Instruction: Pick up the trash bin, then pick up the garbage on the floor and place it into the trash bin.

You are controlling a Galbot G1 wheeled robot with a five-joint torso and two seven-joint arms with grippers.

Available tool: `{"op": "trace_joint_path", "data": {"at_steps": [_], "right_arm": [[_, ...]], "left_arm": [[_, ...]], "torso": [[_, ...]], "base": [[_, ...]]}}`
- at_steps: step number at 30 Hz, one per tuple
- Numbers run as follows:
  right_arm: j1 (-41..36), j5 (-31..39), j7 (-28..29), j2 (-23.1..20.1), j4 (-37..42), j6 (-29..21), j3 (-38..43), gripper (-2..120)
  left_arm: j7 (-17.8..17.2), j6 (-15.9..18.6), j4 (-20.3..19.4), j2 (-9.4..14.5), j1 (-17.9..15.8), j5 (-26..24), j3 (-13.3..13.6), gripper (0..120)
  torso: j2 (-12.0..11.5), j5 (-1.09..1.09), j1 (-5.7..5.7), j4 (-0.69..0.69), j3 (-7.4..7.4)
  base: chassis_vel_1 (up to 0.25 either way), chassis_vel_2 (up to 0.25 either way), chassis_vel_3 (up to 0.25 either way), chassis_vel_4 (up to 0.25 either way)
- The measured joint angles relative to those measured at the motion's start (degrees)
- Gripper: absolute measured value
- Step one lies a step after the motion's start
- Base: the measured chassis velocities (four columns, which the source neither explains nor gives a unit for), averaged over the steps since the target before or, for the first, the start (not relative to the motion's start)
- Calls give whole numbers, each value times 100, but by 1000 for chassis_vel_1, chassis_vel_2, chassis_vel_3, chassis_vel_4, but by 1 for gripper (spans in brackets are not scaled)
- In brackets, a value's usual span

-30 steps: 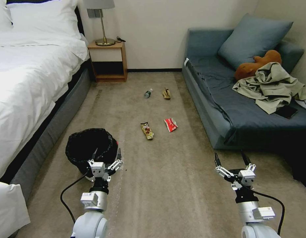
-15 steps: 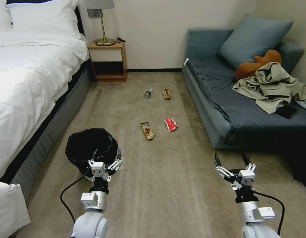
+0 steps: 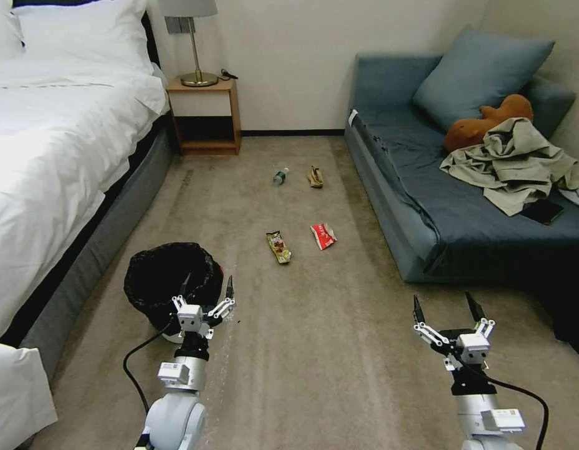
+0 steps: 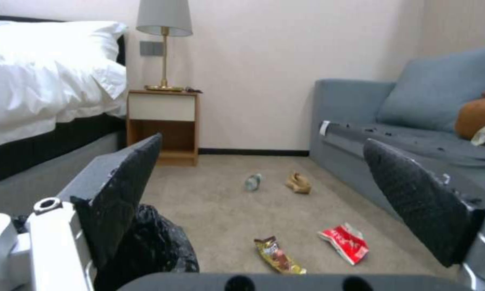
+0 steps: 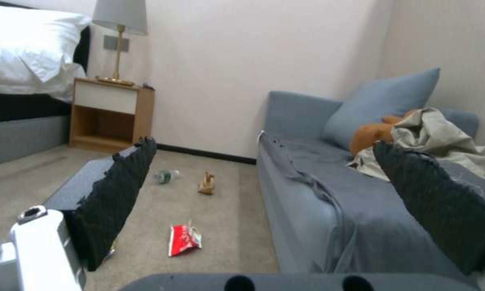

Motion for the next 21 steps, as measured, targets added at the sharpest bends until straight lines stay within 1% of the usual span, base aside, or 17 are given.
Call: {"op": "trace_joint_path", "data": {"at_steps": [1,3,4,7,8,10,12,13,14,16,17,19,20,21], "right_arm": [[0,0,0,0,0,0,0,100],[1,3,-25,-1,1,0,-3,100],[1,3,-25,-1,1,0,-3,100],[1,12,-55,-3,1,0,-3,100],[1,12,-55,-3,1,0,-3,100],[-2,17,-57,-3,1,0,-4,100],[-2,18,-57,-4,1,0,-4,100],[-7,30,-58,-5,12,-3,-1,100],[-7,30,-58,-5,12,-3,-1,100],[-21,38,-59,-6,19,-5,9,100],[-21,38,-59,-6,19,-5,9,100],[-33,49,-61,-7,23,-7,14,100],[-33,49,-61,-7,23,-7,14,100],[-36,53,-62,-7,23,-11,14,100]], "left_arm": [[0,0,0,0,0,0,0,100],[-65,122,-173,3,37,-108,-4,100],[-65,122,-173,3,37,-108,-4,100],[-212,441,-461,83,72,-190,-41,100],[-212,441,-461,83,72,-190,-41,100],[-311,685,-579,128,85,-281,-73,100],[-320,707,-587,132,85,-289,-76,100],[-419,945,-647,181,72,-331,-122,100],[-419,945,-647,181,72,-331,-122,100],[-561,1280,-701,290,20,-449,-182,100],[-561,1280,-701,290,20,-449,-182,100],[-726,1638,-771,426,-78,-670,-288,100],[-726,1638,-771,426,-78,-670,-288,100],[-801,1842,-842,514,-134,-814,-360,100]], "torso": [[0,0,0,0,0],[0,0,0,0,0],[0,0,0,0,0],[0,0,0,0,0],[0,0,0,0,0],[0,0,0,0,0],[0,0,0,0,0],[0,0,0,0,0],[0,0,0,0,0],[0,-1,0,0,0],[0,-1,0,0,0],[0,-1,0,0,0],[0,-1,0,0,0],[0,-1,0,0,0]], "base": [[0,0,0,0],[0,0,0,0],[0,0,0,0],[0,0,0,0],[0,0,0,0],[0,0,0,0],[0,0,0,0],[0,0,0,0],[0,0,0,0],[0,0,0,0],[0,0,0,0],[0,0,0,0],[0,0,0,0],[0,0,0,0]]}}
